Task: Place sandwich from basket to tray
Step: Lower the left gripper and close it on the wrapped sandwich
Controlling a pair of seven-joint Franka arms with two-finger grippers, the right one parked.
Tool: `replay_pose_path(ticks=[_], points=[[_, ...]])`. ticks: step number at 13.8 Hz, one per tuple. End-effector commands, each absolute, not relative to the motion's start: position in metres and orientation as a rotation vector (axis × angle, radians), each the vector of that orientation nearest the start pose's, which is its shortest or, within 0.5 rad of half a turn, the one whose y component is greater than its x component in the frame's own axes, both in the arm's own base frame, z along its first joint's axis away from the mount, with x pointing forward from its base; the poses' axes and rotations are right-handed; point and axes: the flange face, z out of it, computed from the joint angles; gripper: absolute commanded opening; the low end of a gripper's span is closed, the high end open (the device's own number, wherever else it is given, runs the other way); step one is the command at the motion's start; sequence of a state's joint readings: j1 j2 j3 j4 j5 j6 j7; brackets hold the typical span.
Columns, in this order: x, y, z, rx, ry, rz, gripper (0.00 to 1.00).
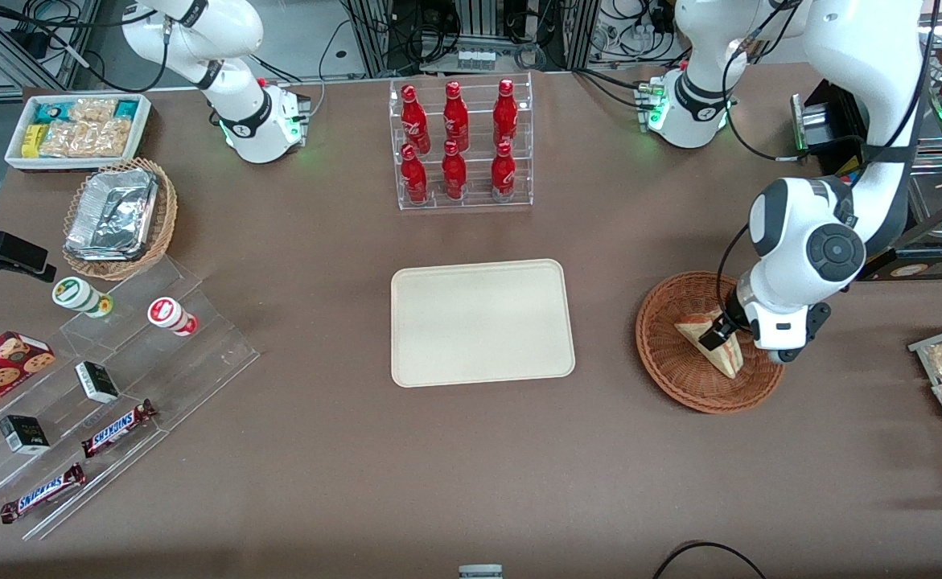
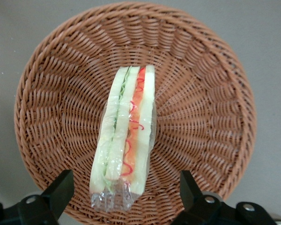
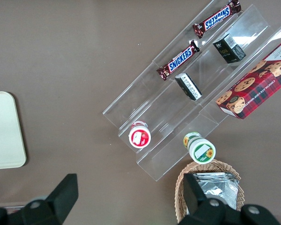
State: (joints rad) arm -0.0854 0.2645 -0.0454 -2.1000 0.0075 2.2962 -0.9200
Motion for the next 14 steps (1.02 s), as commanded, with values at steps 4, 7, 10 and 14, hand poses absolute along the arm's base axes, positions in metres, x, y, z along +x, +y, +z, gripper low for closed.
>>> replay_pose_path(ticks=[4, 7, 10, 14], points=[[0.569, -0.072, 0.264, -2.859, -1.224, 0.102, 1.00], [0.568, -0.072, 0.249, -2.849, -1.227, 0.123, 0.96], [0.567, -0.070, 0.246, -2.843, -1.233, 0.129, 0.00], [0.570, -0.071, 0.268, -2.844, -1.225, 0.129, 0.00]])
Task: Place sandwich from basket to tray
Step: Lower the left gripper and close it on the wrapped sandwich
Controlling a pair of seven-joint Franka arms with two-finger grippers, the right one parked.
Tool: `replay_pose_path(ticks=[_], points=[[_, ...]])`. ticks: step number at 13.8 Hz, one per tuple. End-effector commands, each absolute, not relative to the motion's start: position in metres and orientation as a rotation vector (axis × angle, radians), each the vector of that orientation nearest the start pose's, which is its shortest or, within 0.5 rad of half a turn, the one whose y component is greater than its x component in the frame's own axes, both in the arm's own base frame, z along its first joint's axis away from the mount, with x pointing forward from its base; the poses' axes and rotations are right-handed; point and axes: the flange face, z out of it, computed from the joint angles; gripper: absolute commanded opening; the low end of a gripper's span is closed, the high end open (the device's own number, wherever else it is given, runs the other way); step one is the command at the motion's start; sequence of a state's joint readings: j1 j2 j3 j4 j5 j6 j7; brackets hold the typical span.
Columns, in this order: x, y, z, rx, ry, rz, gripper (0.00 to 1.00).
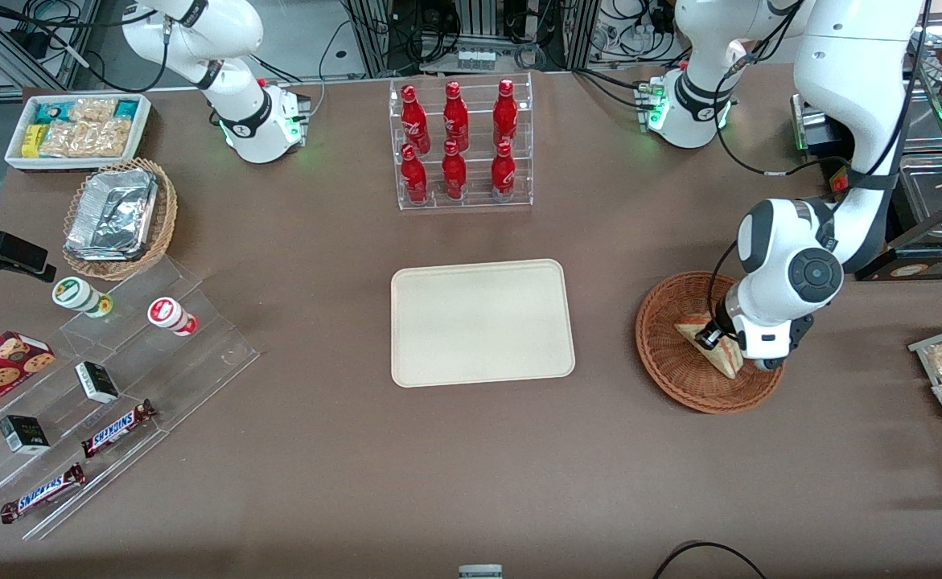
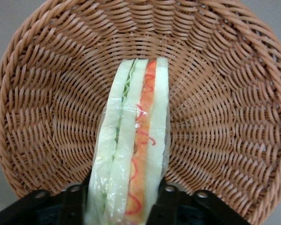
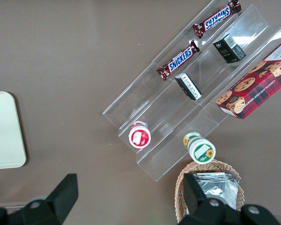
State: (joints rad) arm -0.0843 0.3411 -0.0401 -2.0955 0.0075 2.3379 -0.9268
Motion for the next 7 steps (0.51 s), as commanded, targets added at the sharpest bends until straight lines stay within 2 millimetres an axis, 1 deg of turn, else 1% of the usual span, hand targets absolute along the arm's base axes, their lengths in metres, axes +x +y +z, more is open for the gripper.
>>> replay_pose_path(ticks=[1, 3, 5, 7], points=[[0.574, -0.075, 0.280, -2.843, -1.210, 0.145, 0.00], [0.582, -0.085, 0.301, -2.841, -1.163, 0.183, 0.00], [0.594, -0.106, 0.333, -2.858, -1.105, 0.191, 0.00], [0.601, -0.136, 0.358, -2.882, -1.031, 0.200, 0.00]])
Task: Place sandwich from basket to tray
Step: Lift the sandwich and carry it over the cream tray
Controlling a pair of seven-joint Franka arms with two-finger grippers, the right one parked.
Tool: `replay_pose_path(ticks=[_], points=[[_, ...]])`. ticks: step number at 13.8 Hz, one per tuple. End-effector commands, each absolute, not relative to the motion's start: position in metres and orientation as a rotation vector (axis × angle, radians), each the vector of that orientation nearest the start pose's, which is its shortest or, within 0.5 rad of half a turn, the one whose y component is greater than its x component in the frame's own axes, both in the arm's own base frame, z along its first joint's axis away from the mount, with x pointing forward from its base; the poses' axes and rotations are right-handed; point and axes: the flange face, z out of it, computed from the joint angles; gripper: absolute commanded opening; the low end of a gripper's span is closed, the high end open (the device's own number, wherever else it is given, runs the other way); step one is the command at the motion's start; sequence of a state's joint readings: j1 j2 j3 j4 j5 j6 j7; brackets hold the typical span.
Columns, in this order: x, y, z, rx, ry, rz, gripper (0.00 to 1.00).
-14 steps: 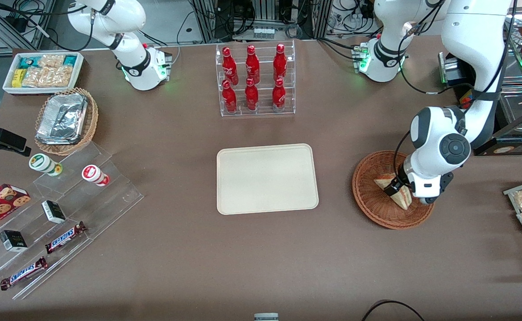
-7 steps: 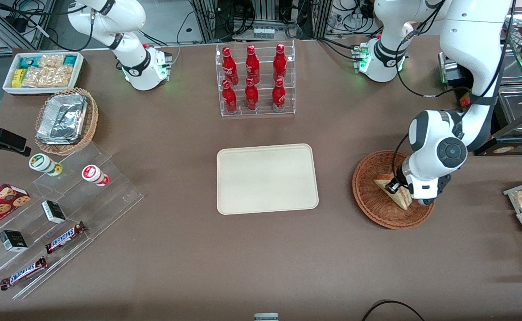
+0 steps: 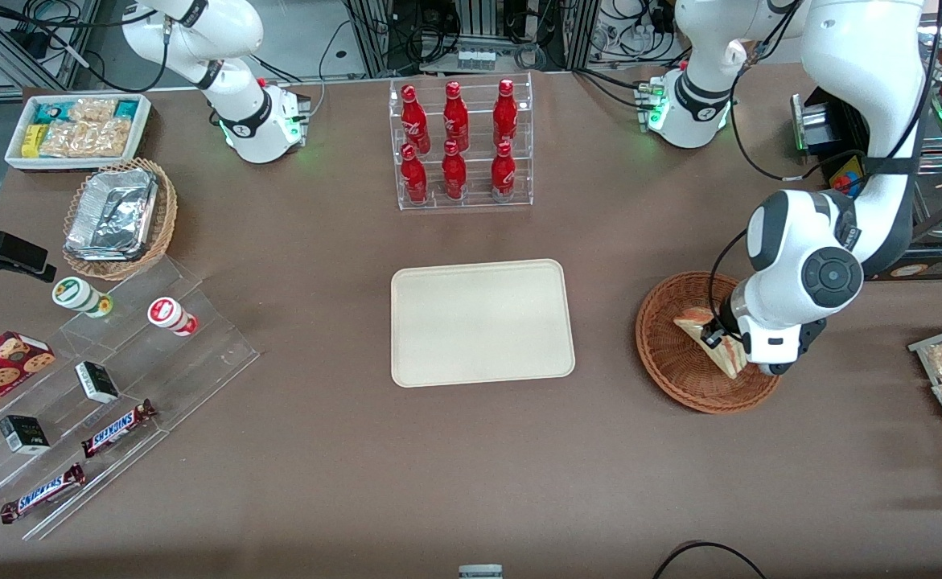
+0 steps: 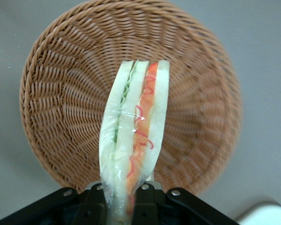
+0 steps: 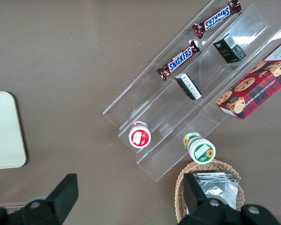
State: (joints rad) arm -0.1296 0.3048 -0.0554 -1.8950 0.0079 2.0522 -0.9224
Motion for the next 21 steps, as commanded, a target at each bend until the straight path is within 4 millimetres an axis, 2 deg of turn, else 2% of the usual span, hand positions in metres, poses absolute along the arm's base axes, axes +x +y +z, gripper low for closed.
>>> replay_pose_path(ticks=[1, 3, 5, 7, 9, 11, 12, 13, 17, 19, 21], points=[[0.601, -0.152, 0.365, -2.912, -0.961, 0.194, 0.00], [0.595, -0.199, 0.357, -2.969, -0.783, 0.203, 0.00], [0.591, -0.240, 0.351, -3.007, -0.704, 0.213, 0.00], [0.586, -0.293, 0.346, -3.058, -0.600, 0.226, 0.00], [0.578, -0.350, 0.332, -3.083, -0.521, 0.238, 0.00], [0.570, -0.393, 0.318, -3.088, -0.504, 0.238, 0.00], [0.561, -0.421, 0.319, -3.094, -0.501, 0.221, 0.00], [0.556, -0.440, 0.315, -3.095, -0.518, 0.215, 0.00], [0.530, -0.504, 0.288, -3.112, -0.526, 0.184, 0.00], [0.517, -0.522, 0.274, -3.101, -0.501, 0.190, 0.00], [0.511, -0.526, 0.264, -3.080, -0.460, 0.172, 0.00]])
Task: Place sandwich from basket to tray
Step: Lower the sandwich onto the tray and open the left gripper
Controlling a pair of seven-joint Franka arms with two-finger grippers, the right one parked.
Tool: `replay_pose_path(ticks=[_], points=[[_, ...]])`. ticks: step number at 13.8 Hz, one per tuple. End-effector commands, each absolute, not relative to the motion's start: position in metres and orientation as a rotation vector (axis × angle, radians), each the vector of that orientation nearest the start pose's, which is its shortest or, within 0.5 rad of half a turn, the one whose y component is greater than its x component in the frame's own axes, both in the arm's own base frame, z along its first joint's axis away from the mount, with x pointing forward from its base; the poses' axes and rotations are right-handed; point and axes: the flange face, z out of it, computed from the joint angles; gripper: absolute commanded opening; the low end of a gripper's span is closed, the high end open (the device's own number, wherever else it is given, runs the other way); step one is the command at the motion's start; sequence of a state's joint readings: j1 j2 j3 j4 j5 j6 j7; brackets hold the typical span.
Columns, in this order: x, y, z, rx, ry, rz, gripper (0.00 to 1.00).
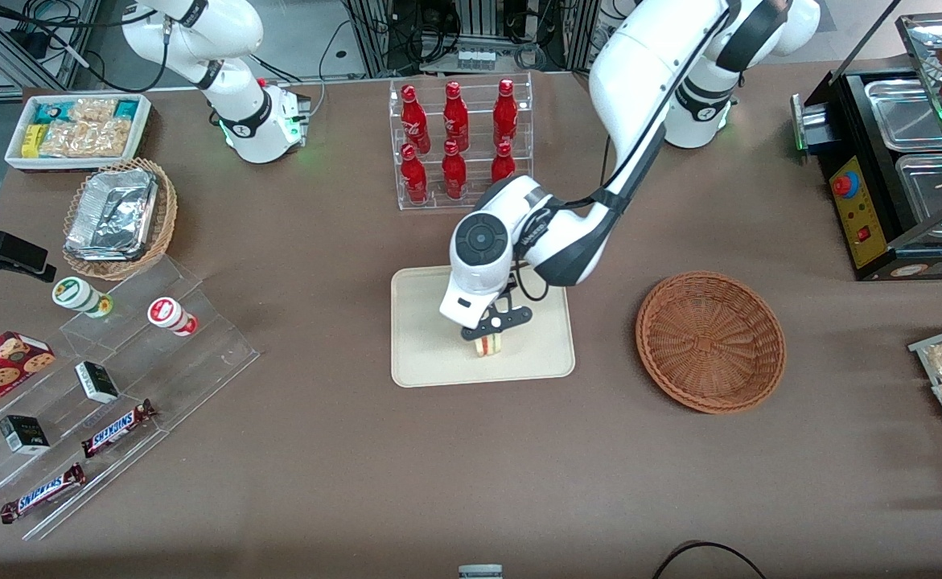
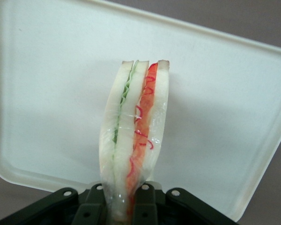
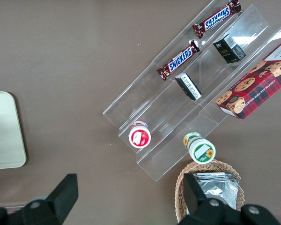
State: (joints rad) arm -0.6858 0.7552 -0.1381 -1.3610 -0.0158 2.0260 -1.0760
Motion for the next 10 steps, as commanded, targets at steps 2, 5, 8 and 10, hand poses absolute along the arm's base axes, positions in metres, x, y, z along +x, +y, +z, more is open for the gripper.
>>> replay_pose_path(ticks=[2, 5, 8, 10], points=[[0.510, -0.526, 0.258, -3.068, -0.452, 0.178, 0.00], [0.501, -0.537, 0.251, -3.041, -0.480, 0.167, 0.00], [0.507, -0.539, 0.238, -2.998, -0.549, 0.176, 0.00], [0.507, -0.539, 0.233, -2.997, -0.556, 0.177, 0.29]])
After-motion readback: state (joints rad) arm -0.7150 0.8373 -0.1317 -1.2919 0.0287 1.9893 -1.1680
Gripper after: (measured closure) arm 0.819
